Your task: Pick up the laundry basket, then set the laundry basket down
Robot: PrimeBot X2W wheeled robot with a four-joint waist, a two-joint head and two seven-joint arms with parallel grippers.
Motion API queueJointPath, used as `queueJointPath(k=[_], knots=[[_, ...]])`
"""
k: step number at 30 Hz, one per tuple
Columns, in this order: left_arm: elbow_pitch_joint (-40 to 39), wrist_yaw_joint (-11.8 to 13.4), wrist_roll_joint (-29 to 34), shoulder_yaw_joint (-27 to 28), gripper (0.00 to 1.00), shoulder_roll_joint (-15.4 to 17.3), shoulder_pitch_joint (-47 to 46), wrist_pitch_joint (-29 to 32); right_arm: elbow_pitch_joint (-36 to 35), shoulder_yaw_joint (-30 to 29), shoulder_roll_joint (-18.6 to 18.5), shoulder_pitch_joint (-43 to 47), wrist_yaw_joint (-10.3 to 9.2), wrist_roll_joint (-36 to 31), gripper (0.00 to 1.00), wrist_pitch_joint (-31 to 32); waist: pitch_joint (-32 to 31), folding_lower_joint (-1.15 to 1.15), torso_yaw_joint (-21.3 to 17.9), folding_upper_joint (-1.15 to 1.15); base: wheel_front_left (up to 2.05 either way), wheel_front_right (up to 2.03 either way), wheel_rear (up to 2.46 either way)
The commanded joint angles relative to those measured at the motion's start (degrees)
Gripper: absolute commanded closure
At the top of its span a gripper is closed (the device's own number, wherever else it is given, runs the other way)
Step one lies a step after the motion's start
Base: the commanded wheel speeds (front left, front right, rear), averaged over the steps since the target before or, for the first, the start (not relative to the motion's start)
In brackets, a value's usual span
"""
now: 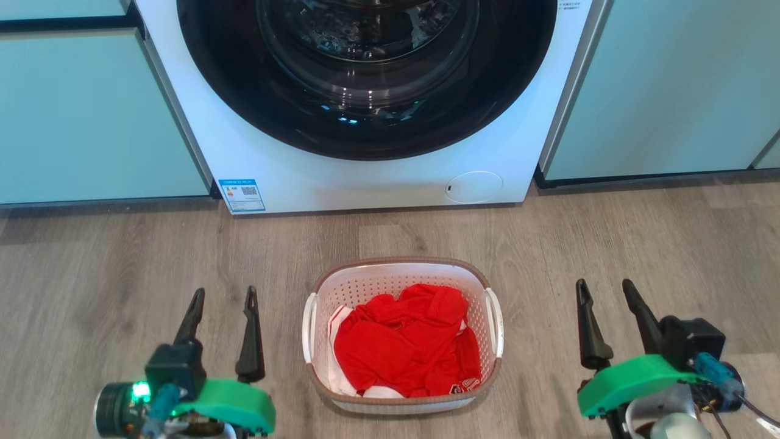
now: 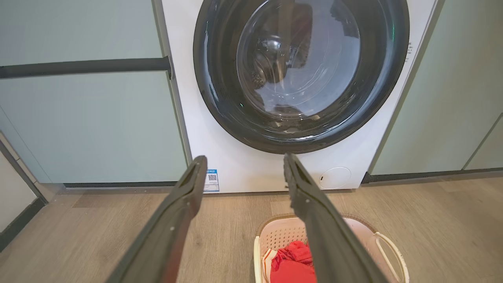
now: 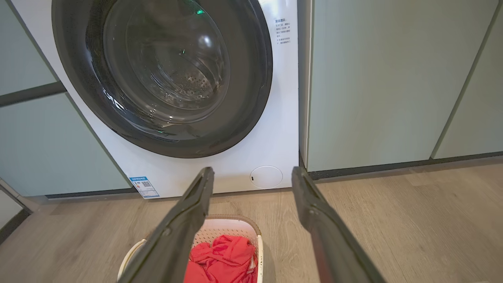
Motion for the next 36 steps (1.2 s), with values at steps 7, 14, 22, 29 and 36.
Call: queueJointPath(k=[7,14,22,29,36], knots=[[-2.05,-0.67,5.50,1.65,0.00,-0.54,-0.93,-2.04,-2.64,2.35,-0.74,-1.09,0.08,-5.62,0.00,-2.00,-0.08,0.00,-0.05,0.00,0.00,0.00,0.00],[-1.35,-1.73,6.50,2.56,0.00,-1.25,-0.89,-2.23,-2.36,2.47,-0.75,-1.15,0.08,-6.27,0.00,-2.19,-0.10,0.00,-0.13,0.00,0.00,0.00,0.00],[-0.73,-2.60,6.78,3.32,0.00,-1.91,-0.88,-2.23,-2.18,2.45,-0.75,-1.28,0.08,-6.32,0.00,-2.19,0.03,0.00,-0.18,0.00,0.00,0.00,0.00],[-0.55,-3.09,7.13,3.78,0.00,-2.25,-0.96,-2.23,-2.17,2.42,-0.75,-1.32,0.08,-6.30,0.00,-2.19,0.17,0.00,-0.18,0.00,0.00,0.00,0.00],[-0.37,-3.43,7.37,4.02,0.00,-2.45,-1.02,-2.23,-2.07,2.37,-0.75,-1.35,0.08,-6.28,0.00,-2.19,0.37,0.00,-0.21,0.00,0.00,0.00,0.00]])
